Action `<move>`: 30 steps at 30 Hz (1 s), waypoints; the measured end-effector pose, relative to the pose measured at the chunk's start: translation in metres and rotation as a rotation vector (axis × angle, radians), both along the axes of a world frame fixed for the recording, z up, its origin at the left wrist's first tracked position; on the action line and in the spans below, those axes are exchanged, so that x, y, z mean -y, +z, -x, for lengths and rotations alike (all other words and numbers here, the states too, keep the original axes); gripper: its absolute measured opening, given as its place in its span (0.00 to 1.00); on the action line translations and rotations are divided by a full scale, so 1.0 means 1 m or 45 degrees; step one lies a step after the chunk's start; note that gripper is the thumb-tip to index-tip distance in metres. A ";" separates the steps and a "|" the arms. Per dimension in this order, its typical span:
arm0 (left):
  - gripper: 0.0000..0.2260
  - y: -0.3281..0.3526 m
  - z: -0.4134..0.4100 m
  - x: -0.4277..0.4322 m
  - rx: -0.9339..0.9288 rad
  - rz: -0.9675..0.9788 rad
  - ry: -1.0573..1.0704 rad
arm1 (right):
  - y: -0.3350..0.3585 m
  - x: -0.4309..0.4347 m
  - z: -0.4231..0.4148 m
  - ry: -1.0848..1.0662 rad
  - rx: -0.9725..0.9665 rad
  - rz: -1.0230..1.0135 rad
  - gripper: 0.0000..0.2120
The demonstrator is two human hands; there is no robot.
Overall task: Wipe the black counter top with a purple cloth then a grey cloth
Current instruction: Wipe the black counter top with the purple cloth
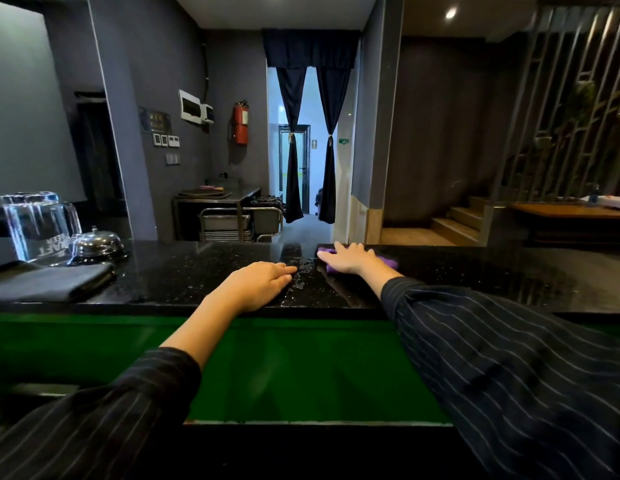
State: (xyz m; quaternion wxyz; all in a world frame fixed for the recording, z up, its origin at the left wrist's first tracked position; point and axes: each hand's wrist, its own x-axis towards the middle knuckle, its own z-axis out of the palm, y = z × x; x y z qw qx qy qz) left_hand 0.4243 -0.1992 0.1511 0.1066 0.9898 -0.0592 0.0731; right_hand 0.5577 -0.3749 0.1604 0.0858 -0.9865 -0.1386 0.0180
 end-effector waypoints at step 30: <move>0.22 -0.019 0.067 0.015 0.373 -0.079 0.301 | 0.003 0.011 0.082 0.171 0.101 -0.189 0.25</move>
